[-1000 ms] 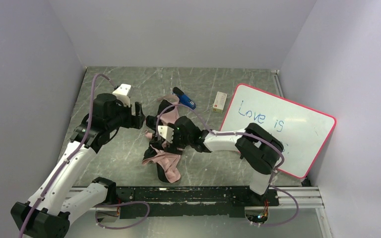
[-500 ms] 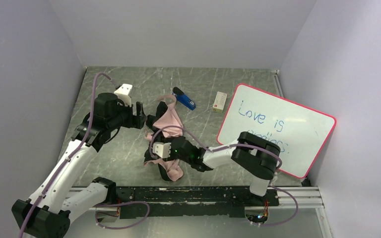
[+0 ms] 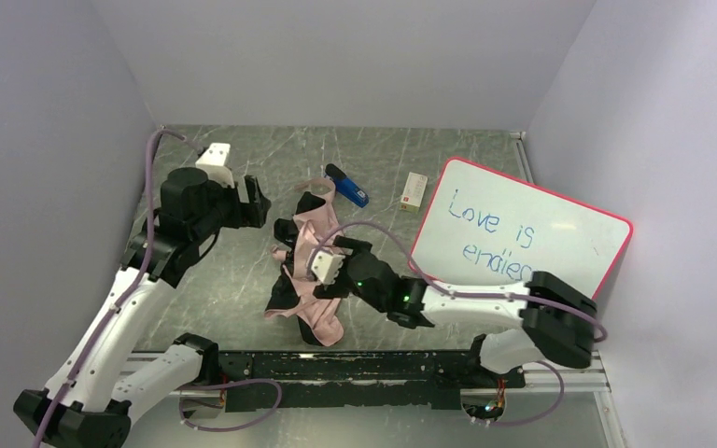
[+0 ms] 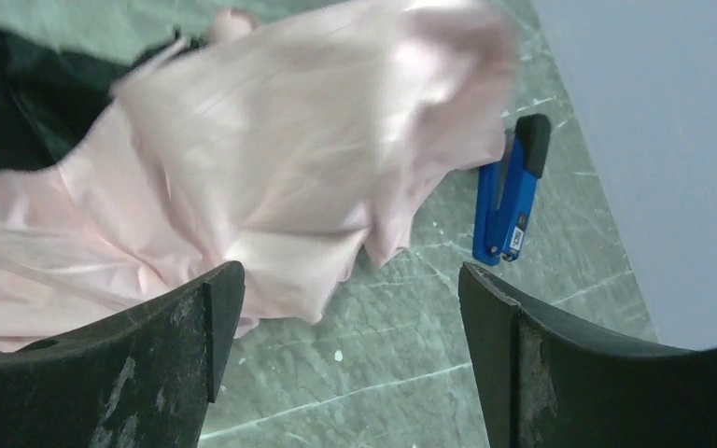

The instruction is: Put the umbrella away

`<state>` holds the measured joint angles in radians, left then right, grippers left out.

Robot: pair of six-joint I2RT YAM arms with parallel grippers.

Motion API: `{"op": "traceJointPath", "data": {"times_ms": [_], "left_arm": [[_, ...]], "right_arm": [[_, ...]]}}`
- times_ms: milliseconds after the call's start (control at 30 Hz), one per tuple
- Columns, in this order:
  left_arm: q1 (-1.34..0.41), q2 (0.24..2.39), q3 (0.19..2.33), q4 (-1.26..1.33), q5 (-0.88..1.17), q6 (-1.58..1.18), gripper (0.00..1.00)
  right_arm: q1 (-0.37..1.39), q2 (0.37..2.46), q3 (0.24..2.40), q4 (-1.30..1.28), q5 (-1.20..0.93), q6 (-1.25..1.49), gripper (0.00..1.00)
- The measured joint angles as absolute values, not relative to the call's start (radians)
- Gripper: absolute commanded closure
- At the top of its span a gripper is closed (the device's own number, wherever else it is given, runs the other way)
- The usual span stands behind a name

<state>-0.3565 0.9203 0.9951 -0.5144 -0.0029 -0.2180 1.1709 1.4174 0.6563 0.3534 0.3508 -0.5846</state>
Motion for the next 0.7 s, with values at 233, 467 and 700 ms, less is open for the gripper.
{"op": "traceJointPath", "data": {"times_ms": [233, 467, 700], "left_arm": [[-0.356, 0.857, 1.094, -0.506, -0.078, -0.301, 0.07], [-0.356, 0.797, 1.117, -0.388, -0.08, -0.49, 0.03], [-0.356, 0.707, 1.016, -0.119, -0.064, -0.734, 0.03]], "right_arm": [[1.175, 1.239, 0.672, 0.313, 0.423, -0.252, 0.11], [1.174, 1.237, 0.772, 0.3, 0.459, 0.231, 0.08], [1.188, 1.324, 0.798, 0.441, 0.504, 0.731, 0.0]]}}
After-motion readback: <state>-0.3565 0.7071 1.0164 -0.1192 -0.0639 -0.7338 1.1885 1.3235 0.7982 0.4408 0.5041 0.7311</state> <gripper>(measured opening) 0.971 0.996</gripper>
